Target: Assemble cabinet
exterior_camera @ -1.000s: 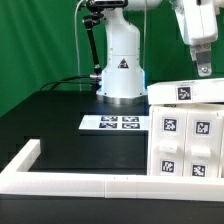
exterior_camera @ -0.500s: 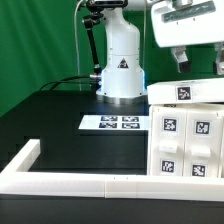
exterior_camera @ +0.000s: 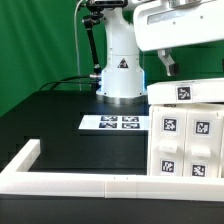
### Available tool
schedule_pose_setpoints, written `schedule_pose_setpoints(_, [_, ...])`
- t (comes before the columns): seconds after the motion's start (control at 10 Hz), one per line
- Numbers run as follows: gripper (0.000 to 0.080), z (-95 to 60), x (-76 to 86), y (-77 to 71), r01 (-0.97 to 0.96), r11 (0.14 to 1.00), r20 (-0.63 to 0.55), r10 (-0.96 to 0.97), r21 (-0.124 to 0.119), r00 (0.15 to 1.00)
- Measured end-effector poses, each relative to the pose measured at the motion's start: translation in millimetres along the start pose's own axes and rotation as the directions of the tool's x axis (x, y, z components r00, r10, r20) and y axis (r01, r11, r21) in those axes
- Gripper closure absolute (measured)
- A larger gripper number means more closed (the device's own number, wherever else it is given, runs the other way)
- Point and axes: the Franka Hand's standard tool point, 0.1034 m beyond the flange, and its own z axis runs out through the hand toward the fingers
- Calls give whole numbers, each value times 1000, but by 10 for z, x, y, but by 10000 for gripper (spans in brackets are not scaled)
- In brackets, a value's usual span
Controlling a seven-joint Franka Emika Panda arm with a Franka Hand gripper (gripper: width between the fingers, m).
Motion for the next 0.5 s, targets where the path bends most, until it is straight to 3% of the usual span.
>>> schedule_pose_setpoints(0.2, [2,8,-7,6,358,933,-7,-358,-47,934])
schedule_pose_setpoints(0.5, [2,-7,8,49,662,748,33,-662,-43,749])
